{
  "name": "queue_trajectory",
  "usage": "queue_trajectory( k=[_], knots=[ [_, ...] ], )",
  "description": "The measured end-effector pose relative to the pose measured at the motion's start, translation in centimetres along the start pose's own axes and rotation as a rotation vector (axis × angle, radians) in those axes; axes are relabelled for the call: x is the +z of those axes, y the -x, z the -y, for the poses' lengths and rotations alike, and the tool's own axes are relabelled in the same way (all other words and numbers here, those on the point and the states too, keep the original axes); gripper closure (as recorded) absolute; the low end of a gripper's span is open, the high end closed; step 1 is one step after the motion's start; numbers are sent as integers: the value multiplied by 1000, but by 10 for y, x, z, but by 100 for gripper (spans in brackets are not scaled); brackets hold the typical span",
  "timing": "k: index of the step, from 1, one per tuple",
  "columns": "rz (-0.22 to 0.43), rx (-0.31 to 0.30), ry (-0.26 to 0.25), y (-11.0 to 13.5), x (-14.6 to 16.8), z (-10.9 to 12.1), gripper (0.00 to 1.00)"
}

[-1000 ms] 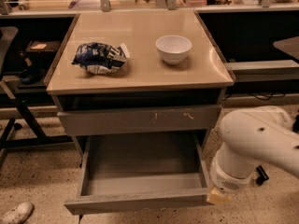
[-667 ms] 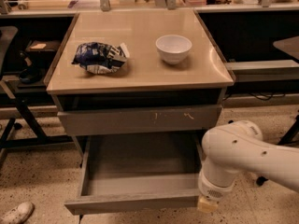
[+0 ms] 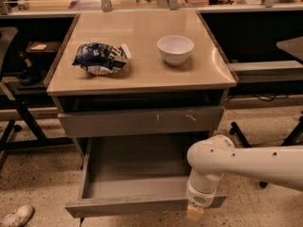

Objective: Close middle drawer

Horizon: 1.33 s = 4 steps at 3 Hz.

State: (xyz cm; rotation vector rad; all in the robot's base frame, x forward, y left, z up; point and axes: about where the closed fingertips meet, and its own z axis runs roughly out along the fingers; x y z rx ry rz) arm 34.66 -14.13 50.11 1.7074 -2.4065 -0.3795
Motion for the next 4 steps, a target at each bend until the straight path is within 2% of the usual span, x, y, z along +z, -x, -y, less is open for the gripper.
queue_trajectory(
  k=[1, 2, 4],
  knots=[
    [8, -1, 7, 11, 21, 15, 100],
    [21, 24, 20, 22, 48, 32, 100],
    [25, 25, 6, 33, 60, 45, 100]
  ],
)
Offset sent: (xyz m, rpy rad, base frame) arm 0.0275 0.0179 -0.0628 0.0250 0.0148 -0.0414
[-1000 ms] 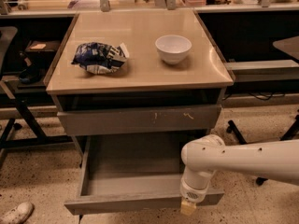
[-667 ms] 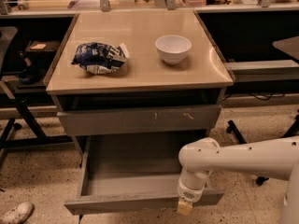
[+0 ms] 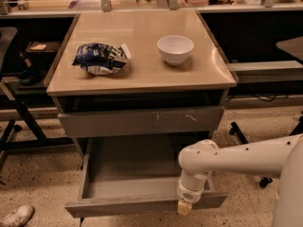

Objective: Close middle drawer

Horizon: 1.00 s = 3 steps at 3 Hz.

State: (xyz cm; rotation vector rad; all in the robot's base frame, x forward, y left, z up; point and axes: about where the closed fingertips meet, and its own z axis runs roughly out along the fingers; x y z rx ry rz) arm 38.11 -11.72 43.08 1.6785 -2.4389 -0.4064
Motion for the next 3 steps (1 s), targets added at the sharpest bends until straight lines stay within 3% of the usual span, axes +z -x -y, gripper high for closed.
queue_trajectory(
  k=[1, 3],
  knots=[
    [14, 5, -31, 4, 0, 9, 100],
    [73, -3, -151, 22, -25, 30, 100]
  ],
)
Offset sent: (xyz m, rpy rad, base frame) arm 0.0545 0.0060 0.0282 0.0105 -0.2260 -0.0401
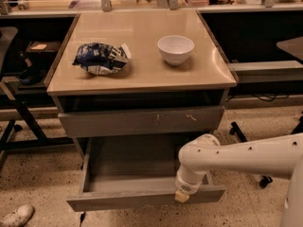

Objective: Close middle drawer

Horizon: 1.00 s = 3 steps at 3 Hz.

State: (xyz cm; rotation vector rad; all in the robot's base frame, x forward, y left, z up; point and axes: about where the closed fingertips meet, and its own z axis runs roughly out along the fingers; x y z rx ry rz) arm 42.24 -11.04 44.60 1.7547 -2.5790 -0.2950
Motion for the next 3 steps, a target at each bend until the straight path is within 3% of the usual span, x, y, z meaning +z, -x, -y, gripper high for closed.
queue_trajectory(
  k=[1, 3],
  knots=[
    [0, 0, -1, 0, 0, 0, 82],
    [0, 0, -1, 0, 0, 0, 36]
  ],
)
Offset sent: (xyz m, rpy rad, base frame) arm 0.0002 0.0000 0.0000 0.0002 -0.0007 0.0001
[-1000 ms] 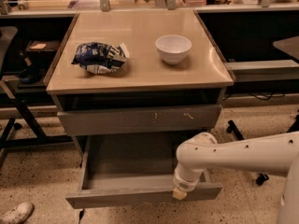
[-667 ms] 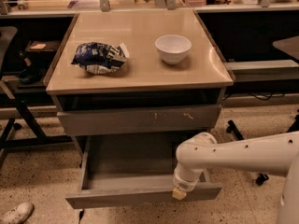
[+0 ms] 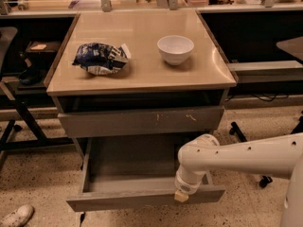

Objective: Close middle drawer

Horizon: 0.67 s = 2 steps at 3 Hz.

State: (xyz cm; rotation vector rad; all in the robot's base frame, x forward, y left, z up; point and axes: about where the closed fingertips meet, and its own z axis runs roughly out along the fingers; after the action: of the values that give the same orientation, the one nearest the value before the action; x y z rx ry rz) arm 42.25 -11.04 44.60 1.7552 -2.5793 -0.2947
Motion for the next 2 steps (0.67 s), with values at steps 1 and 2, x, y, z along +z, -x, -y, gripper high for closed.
queue_trajectory(
  k=[1, 2],
  knots=[
    [0, 0, 0, 0, 0, 0, 12],
    [0, 0, 0, 0, 0, 0, 0]
  ],
)
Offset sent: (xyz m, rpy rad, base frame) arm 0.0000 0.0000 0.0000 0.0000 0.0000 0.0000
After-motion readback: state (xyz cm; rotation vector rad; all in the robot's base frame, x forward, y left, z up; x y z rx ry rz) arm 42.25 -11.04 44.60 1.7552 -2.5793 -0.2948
